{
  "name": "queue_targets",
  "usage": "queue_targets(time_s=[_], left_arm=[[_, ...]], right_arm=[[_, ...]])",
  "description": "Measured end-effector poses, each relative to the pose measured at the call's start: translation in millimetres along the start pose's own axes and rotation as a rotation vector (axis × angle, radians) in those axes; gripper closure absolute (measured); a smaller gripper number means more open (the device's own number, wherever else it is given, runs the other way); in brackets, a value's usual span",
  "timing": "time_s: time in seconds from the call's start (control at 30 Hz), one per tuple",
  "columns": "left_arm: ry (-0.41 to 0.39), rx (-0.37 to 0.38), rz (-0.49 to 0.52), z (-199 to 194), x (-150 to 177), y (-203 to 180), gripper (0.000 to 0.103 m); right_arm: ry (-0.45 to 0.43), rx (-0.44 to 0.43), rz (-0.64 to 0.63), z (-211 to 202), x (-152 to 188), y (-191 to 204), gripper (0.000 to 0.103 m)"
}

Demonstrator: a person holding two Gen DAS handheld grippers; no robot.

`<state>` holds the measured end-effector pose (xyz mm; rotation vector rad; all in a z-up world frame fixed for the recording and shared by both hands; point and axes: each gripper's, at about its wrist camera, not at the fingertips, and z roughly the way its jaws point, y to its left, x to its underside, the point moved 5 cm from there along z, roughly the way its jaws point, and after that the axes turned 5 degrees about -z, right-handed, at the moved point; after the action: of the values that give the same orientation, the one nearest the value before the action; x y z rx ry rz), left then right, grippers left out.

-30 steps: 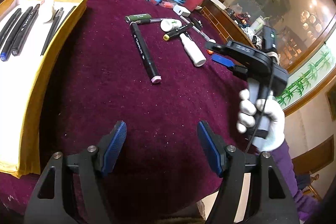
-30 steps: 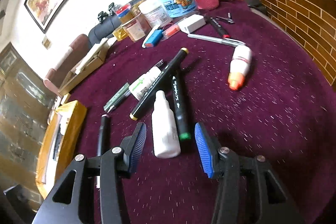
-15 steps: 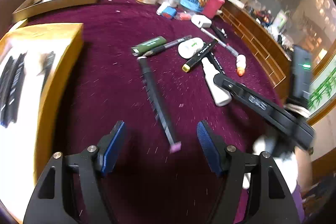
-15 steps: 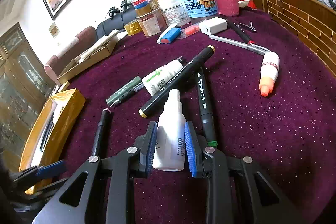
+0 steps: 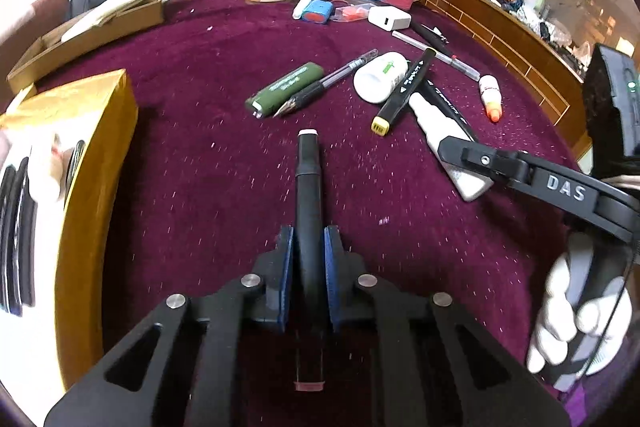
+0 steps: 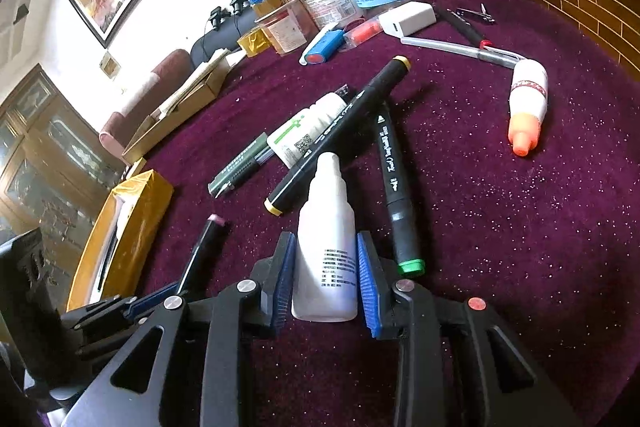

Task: Organize rigid objects
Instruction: 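Carry the marker and dropper bottle into the box and open both grippers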

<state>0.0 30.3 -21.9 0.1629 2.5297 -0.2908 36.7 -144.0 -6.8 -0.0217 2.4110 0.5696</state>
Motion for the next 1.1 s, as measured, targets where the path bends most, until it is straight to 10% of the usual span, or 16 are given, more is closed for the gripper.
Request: queue_targets(time_s=[0.5,0.77,1.1], left_arm=[[-0.126,0.236,-0.187,-95.7,22.7,42.6,0.091],[-0.211,0.094,-0.333,-149.6,28.4,165.4,0.091],[-0.149,-0.068,-0.416,-126.5,11.9,265.9,0.091]], right_arm=[[0.014,0.057,-0.033,3.5,-2.1,3.2,0.077],[0.055,0.015,0.020,-10.9,4.3,13.7,0.077],[0.061,-0.143,0.012,-19.9,-9.3,89.3,0.077]])
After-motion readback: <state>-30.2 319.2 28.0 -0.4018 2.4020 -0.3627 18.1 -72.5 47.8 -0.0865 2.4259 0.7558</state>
